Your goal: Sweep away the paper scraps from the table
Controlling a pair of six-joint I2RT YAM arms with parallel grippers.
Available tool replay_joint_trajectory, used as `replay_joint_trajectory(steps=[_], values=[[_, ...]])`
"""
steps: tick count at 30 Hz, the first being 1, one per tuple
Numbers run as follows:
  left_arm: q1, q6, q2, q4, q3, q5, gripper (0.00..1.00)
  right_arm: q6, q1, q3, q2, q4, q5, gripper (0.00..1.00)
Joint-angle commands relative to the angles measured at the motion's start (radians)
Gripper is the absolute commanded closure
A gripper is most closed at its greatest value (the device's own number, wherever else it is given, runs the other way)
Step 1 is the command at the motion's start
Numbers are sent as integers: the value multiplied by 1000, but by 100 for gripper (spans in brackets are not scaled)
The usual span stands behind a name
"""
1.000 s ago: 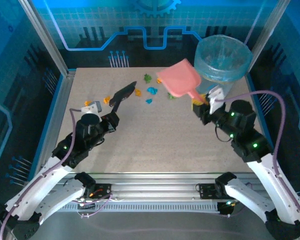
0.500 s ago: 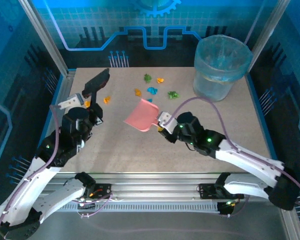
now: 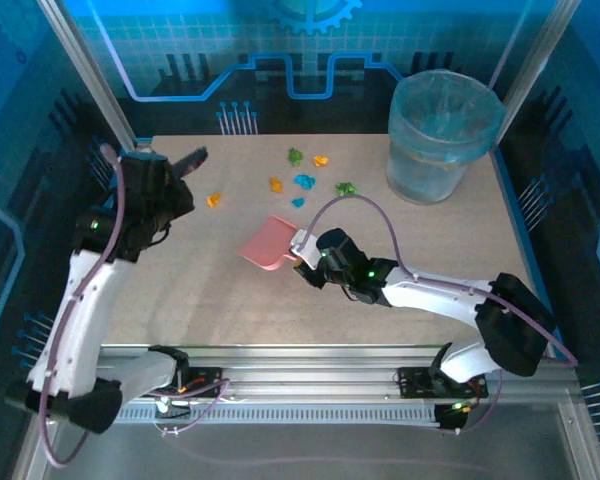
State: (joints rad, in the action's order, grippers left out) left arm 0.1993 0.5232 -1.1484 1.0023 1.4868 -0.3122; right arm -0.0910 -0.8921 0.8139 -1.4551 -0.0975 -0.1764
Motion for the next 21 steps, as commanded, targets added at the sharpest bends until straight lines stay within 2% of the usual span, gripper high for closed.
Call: replay_joint_trajectory(steps=[1,5,12,21], values=[[-11,-45,-67,71,30,147,100,32,-18,-37,-51,-121,-49,100],[-37,-54,-190,100,86,203,100,51,-23,-56,-127,-200,-71,100],[-83,-72,-387,163,237,209,100,58,-43,24,-205,-125,-132,100],[-149,-50,-527,154,366,249,100,72,-45,60,-249,-83,-150,100]])
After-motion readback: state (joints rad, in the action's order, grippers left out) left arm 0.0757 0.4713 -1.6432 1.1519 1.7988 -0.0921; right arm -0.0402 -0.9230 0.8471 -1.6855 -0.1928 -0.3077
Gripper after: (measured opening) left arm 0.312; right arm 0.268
